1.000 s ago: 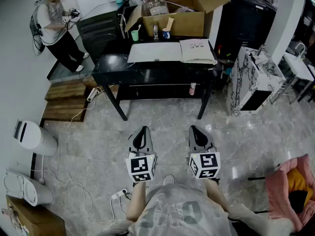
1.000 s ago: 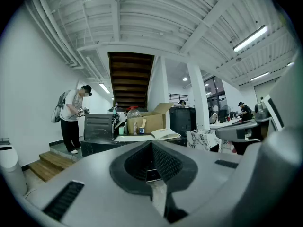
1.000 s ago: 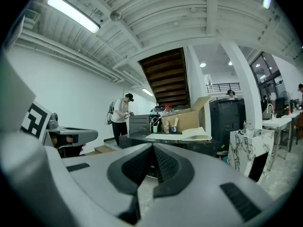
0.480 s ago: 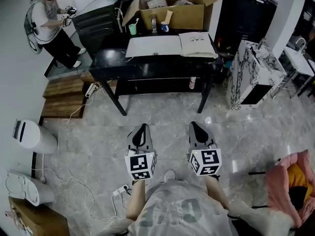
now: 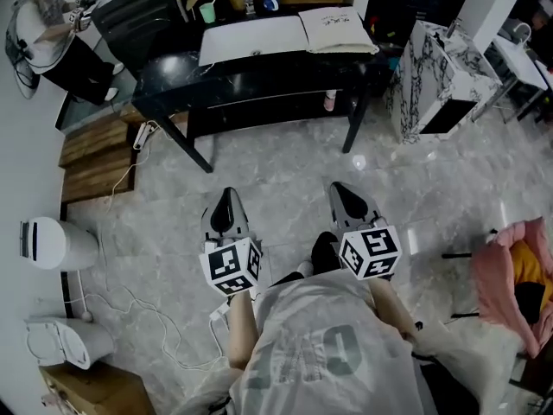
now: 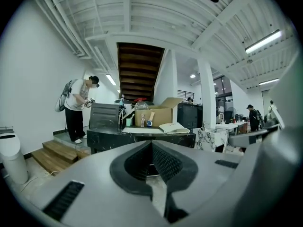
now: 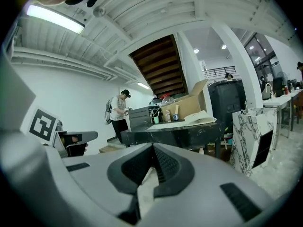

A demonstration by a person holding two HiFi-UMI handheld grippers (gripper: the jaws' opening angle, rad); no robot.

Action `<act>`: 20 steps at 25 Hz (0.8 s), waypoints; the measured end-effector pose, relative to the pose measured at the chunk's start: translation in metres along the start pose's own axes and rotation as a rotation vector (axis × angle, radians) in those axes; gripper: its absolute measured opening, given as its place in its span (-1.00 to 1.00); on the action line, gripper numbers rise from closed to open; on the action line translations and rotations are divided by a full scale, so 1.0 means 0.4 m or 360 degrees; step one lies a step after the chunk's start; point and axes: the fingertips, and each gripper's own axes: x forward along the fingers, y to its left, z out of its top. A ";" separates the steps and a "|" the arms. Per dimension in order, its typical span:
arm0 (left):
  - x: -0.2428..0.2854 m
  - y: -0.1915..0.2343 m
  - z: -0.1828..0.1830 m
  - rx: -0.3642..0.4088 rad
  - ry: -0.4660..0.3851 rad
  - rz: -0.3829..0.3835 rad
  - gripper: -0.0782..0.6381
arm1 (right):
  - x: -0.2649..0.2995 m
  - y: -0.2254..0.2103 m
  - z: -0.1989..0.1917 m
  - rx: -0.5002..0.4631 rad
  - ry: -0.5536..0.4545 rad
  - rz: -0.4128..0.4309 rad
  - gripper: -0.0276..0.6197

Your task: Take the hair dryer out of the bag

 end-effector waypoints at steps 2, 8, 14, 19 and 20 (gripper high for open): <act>0.028 0.022 0.006 -0.0001 -0.0015 0.0031 -0.70 | 0.025 -0.028 0.030 -0.0015 -0.0037 -0.0019 -0.82; 0.068 0.032 -0.001 -0.0041 -0.0055 0.0109 -0.70 | 0.087 -0.092 0.064 -0.0131 -0.0096 -0.0026 -0.82; 0.169 0.022 -0.023 -0.0051 -0.0026 0.0142 -0.70 | 0.226 -0.119 0.070 -0.0394 -0.0046 -0.0007 -0.82; 0.246 0.038 0.000 -0.0022 -0.0013 0.0198 -0.70 | 0.320 -0.158 0.054 -0.0410 0.0027 0.0046 -0.82; 0.266 0.039 -0.002 -0.0024 0.0005 0.0202 -0.70 | 0.340 -0.172 0.052 -0.0399 0.0045 0.0042 -0.82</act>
